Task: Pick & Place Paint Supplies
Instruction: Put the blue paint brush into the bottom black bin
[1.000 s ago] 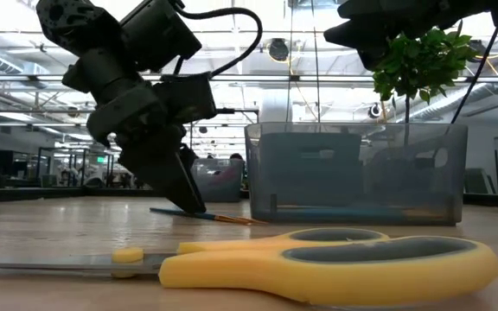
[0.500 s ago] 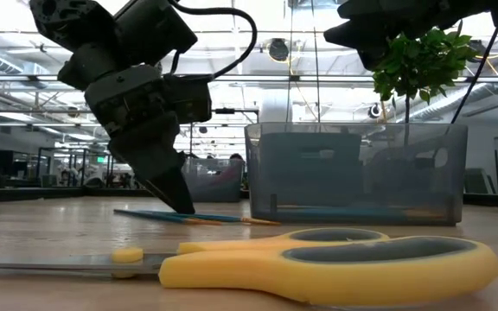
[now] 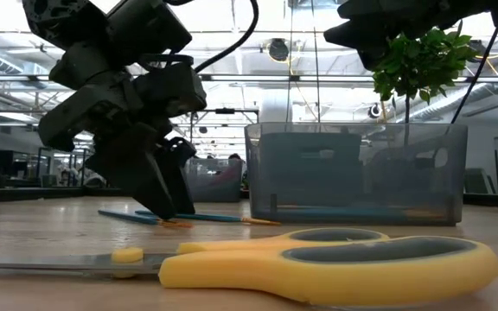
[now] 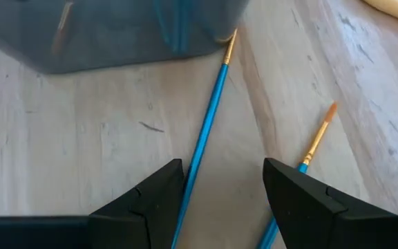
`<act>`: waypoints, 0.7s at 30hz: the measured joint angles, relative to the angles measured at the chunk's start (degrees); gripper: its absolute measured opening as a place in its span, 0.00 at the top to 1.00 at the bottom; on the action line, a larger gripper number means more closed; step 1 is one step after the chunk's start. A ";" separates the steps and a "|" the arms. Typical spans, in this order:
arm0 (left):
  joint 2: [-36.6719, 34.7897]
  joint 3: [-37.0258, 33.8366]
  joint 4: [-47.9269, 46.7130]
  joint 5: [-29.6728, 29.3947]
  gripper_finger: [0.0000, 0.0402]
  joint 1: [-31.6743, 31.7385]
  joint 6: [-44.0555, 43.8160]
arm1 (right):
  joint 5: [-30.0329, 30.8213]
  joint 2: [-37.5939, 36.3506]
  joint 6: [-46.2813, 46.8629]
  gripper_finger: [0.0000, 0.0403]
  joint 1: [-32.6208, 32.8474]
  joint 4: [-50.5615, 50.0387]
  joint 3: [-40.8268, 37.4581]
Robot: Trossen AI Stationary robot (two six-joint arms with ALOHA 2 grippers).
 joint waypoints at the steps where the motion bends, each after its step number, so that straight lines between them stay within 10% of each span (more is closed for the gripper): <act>1: -0.21 0.00 -0.11 0.13 0.48 -0.19 0.01 | 0.02 0.00 0.00 0.57 0.01 -0.03 0.00; 21: -2.77 -0.07 -0.20 1.06 0.48 -3.61 2.71 | 0.01 0.00 0.00 0.58 0.01 0.02 0.00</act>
